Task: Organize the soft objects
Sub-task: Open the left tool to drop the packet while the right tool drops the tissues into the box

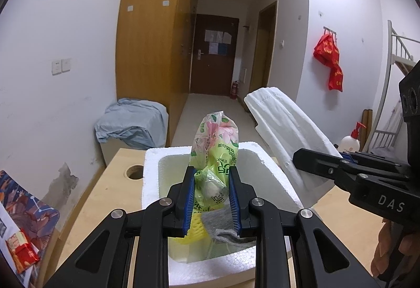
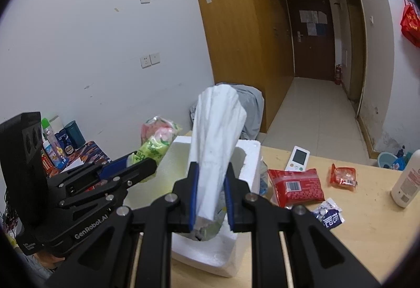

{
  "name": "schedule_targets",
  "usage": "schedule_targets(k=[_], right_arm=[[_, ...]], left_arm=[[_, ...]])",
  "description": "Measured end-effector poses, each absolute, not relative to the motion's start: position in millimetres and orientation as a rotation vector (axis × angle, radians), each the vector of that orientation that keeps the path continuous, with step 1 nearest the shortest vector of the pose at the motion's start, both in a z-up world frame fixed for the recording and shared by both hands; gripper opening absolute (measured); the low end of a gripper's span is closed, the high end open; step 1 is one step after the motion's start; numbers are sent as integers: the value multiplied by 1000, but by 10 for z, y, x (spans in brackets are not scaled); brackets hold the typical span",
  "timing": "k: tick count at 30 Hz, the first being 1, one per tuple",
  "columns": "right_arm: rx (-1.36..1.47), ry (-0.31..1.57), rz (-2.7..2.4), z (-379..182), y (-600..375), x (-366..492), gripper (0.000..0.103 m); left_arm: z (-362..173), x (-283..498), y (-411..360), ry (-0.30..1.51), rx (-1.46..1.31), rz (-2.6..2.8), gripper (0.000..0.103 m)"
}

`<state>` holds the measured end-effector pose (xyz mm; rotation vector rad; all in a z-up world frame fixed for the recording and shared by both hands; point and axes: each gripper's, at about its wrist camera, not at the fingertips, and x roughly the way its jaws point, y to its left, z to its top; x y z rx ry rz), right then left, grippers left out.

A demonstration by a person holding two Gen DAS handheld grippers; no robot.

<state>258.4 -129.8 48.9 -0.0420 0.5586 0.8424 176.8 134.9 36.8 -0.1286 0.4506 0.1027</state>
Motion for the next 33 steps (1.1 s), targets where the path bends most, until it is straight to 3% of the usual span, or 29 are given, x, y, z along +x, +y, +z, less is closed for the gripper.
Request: schedule_targets(k=[7,10,12,14,16,19,33], right_arm=[[-40,558,838,484,-1308,2589,22],[-39,556,837,485,-1314,2582,22],[-39,554,836,489,-1321,2578,22],[-36,550,835,491,-1333,2578,22],[-34,549,832,491,-1348,2584,22],[-30,546,830,499,-1361,2584,22],[-35,557,848,471,-1300,2591,22]], left_arm=[[351,1821,1355,451,-121,98,25],[338,1831,1338,449,-108,99,32],[329,1831,1325,443,-101,106,40],[324,1826,1314,442,-95,112,62],[325,1808,1309,430,-93,120,78],[329,1757,1301,404,-77,138,95],[351,1574,1378,388,-77,180,97]])
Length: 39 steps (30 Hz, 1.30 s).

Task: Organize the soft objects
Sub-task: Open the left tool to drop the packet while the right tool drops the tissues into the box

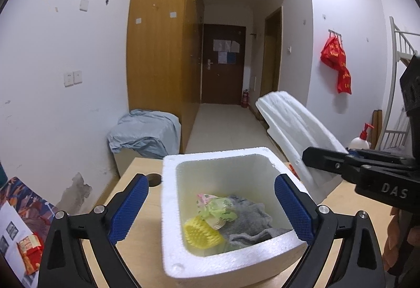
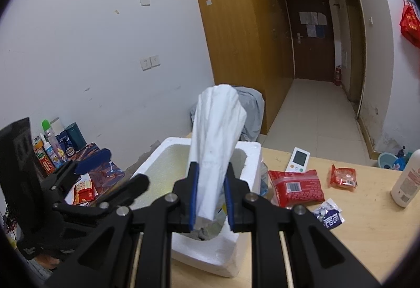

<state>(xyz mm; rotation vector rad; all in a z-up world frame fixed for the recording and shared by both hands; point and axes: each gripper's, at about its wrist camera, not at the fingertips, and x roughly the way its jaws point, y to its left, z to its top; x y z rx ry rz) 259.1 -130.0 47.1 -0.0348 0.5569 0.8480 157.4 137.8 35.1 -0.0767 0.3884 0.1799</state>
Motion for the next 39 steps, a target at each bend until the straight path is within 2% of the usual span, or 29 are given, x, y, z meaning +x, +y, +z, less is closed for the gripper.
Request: schedule_targets(k=[12,31,32,33,34,35,39], right_arm=[[-48,574,884,437,-1091,2536,22],[-82,599,874,375,-890,2570,23],[-81,593,872,380,-897,2565,26],[-82,594,871,381,-891,2565,39],[-83,596,870,379,-889,2565,47],[-77,591,869,380,-897,2560,60],[-87,580,872,385,-892,2527,73]], left_arm=[[426,1208,1632,364,-101,269,97],[452,1059,1737,356,-116,296,100],[448,1055,1747,355,-119,296,100],[447,1051,1754,354,-120,296,100],[449,1051,1760,354,-122,298,100],[449,1048,1758,352,-126,299,100],[451,1024,1774,348,-131,300,100]])
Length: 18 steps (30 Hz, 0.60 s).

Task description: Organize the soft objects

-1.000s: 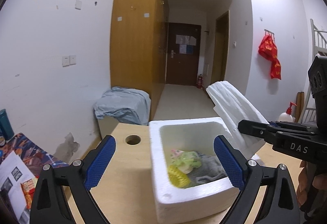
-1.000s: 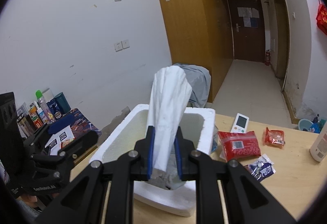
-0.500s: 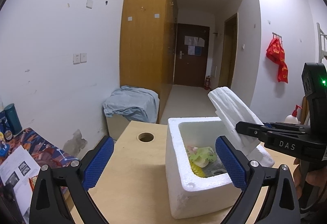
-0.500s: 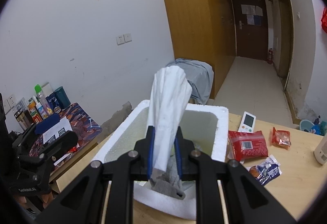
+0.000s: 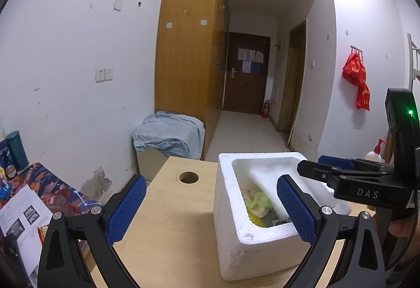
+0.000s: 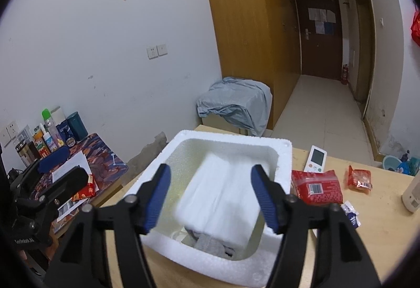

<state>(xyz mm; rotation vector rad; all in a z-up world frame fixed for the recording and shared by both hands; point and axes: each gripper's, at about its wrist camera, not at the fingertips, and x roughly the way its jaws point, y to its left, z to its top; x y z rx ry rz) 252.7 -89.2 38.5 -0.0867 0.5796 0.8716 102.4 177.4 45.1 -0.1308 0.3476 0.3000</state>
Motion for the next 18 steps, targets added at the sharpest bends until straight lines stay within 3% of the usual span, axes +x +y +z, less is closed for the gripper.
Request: schedule_targets(k=[6,11,18], right_arm=[[-101,555,862,399,-897,2502,97],[-108,544,855,414,-915,2485,103],[-64,562,873,406,-1008,2517,103]], left_arm=[[458,1016,1767,348,-129,294,100],[462,1003,1768,346,-129,290,100],[468,1016,1740,347,-124,283,100]])
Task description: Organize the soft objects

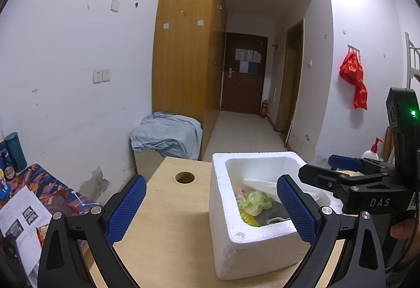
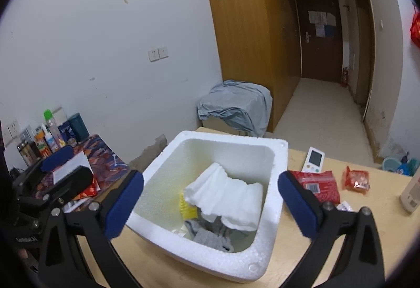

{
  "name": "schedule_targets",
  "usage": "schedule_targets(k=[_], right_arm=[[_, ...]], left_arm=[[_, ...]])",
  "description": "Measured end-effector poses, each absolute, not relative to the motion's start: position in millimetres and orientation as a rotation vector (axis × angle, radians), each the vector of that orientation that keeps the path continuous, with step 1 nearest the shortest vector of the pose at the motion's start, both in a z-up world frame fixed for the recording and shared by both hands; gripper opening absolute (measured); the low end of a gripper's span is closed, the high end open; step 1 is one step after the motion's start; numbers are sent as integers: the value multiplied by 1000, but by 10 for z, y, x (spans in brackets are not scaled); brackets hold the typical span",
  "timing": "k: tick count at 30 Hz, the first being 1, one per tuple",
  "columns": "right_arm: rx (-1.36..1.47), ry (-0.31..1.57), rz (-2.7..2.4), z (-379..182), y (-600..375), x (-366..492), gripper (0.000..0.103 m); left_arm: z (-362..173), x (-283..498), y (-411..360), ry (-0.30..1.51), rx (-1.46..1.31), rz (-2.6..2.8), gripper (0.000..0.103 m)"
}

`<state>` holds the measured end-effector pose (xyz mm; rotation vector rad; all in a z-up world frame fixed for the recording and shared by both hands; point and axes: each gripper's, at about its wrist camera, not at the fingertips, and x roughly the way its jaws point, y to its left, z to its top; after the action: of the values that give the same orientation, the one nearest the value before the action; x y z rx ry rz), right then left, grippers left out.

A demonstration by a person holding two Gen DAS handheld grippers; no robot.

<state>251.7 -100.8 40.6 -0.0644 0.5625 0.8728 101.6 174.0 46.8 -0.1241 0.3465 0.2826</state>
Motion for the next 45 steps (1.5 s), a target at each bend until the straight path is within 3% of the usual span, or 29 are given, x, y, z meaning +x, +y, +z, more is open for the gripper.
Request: schedule_targets(k=[16,45], right_arm=[[-49,527,806,506,-1362,2411,103],[47,454,522,461,-2878,1959,103]], left_arm=[[525,990,1462,343,-106,246,100],[582,1071,425,356,-75,38,100]])
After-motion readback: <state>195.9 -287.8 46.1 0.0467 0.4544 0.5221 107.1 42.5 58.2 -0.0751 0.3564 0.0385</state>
